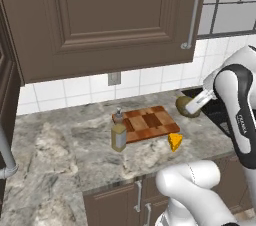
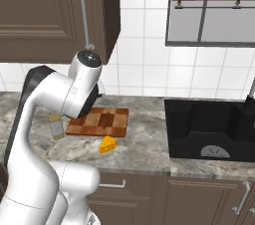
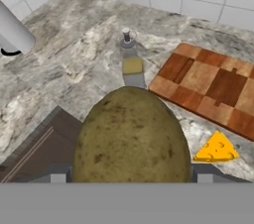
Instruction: Retrieve the reheated potato from the microwave, then place the potato, cheese, and condiment on the cutting board.
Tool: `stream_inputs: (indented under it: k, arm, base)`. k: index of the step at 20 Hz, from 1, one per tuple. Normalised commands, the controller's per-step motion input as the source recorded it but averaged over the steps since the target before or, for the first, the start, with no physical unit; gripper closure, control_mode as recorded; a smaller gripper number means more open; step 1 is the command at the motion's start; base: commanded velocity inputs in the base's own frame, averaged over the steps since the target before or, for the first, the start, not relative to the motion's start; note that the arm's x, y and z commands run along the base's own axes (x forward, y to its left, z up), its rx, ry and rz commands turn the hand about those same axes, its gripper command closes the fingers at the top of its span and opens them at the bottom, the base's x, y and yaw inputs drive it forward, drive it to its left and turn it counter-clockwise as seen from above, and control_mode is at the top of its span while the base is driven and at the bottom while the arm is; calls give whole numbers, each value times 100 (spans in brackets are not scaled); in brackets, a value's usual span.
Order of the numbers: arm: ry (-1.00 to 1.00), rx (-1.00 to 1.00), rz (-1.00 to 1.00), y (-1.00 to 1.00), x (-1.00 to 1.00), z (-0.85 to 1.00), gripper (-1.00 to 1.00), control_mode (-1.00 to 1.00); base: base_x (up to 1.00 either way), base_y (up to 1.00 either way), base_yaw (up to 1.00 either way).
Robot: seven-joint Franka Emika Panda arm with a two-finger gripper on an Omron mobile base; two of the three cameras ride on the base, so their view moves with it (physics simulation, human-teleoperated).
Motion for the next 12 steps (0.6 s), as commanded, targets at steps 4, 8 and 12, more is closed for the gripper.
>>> stream_inputs:
  k: [4, 8, 12]
  arm:
    - [0, 1, 9, -39, 29, -28, 100, -100]
    - [1, 0, 12, -32, 41, -31, 100, -100]
    - [11, -2, 2, -11, 63, -35, 100, -100]
  base:
    - [0, 0, 0]
    - [0, 0, 0]
    - [0, 0, 0]
